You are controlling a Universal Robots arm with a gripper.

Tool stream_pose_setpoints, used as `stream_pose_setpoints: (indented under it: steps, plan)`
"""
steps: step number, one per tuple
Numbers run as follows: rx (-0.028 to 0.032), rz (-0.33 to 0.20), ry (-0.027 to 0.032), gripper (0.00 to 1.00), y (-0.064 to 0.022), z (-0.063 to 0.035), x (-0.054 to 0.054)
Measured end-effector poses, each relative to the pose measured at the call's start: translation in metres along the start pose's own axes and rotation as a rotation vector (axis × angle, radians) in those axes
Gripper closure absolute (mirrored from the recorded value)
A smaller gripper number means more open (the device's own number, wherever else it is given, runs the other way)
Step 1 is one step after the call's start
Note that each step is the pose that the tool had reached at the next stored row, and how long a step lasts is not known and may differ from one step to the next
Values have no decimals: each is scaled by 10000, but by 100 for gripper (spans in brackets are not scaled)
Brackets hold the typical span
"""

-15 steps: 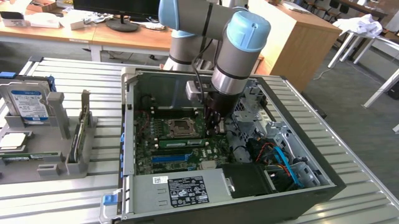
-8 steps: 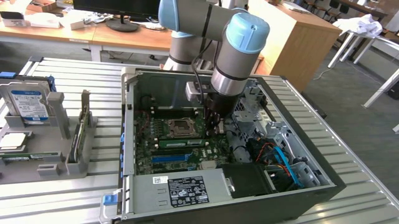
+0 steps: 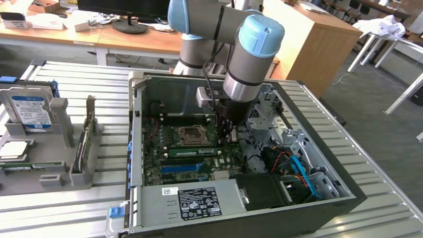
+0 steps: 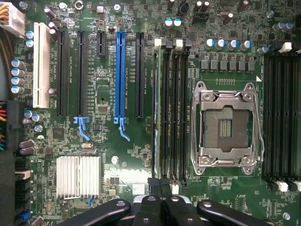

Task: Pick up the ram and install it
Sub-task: 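Press down the ram until it locks into place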

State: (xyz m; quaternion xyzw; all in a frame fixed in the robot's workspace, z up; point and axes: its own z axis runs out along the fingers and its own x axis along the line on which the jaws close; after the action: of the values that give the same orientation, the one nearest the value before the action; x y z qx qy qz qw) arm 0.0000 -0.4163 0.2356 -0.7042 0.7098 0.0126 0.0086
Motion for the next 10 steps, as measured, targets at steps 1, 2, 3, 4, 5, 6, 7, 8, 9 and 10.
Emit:
stream_pose_setpoints:
  steps: [1,2,3,4,5,6,7,8,9,10]
  plan:
    - [0,0,0,89,0,12,1]
    - [0,0,1,89,0,23,1]
    - [0,0,0,89,0,32,1]
    - [0,0,0,89,0,41,1]
    - [0,0,0,89,0,50,2]
    - [1,0,0,89,0,57,2]
    - [0,0,1,89,0,56,2]
    - [0,0,1,89,0,56,2]
    - [0,0,1,89,0,57,2]
    - [1,0,-1,89,0,60,2]
